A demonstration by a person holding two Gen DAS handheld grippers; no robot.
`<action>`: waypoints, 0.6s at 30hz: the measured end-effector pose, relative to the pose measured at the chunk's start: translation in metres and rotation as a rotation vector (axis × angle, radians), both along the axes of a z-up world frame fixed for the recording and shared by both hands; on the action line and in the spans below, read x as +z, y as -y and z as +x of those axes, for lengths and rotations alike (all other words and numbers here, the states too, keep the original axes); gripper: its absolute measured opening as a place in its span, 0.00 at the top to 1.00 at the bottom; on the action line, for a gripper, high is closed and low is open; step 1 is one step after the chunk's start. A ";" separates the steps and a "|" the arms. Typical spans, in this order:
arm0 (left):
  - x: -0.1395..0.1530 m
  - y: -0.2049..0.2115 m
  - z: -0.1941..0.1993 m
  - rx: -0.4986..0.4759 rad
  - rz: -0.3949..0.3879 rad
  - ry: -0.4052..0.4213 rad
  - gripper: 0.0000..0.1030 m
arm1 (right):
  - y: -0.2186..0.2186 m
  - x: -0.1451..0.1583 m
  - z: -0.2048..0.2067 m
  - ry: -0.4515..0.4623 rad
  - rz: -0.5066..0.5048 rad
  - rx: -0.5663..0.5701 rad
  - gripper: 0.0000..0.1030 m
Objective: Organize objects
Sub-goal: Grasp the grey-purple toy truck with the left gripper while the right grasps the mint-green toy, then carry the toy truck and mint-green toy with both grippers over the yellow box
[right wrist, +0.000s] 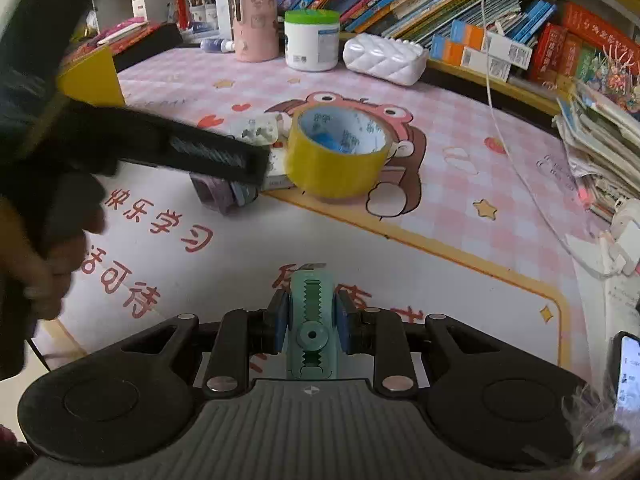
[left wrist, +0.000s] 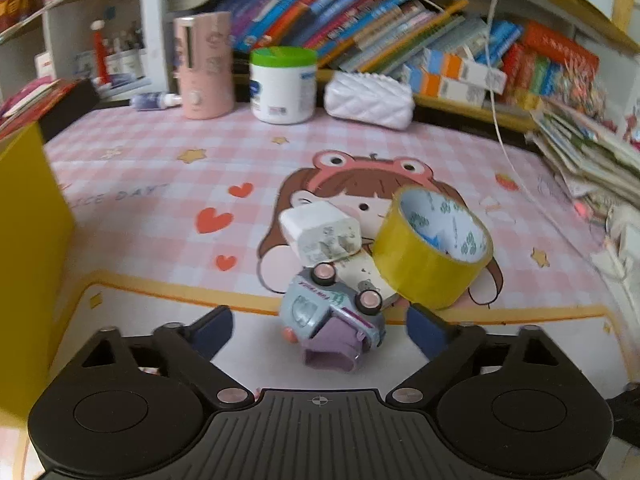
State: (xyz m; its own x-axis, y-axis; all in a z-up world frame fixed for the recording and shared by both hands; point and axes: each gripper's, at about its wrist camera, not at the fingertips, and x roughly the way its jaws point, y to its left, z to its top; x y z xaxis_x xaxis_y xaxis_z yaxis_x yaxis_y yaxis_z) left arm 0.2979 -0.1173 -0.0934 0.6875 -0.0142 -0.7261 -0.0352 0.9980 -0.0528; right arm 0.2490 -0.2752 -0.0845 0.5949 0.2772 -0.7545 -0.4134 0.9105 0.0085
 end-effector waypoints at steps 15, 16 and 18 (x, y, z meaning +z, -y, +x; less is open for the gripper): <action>0.017 -0.010 -0.025 -0.050 -0.032 0.048 0.42 | -0.005 0.012 -0.004 -0.005 0.020 -0.081 0.77; 0.023 -0.013 -0.029 -0.049 -0.043 0.061 0.42 | -0.009 0.013 -0.006 -0.007 0.022 -0.084 0.77; 0.036 -0.022 -0.045 -0.043 -0.069 0.095 0.42 | -0.017 0.015 -0.010 -0.011 0.028 -0.083 0.77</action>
State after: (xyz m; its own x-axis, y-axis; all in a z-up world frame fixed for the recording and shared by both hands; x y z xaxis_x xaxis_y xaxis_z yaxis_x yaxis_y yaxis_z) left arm 0.2528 -0.0957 -0.0572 0.7505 -0.0926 -0.6543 0.0161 0.9924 -0.1220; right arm 0.2393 -0.2585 -0.0697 0.6085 0.2487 -0.7536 -0.3364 0.9409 0.0390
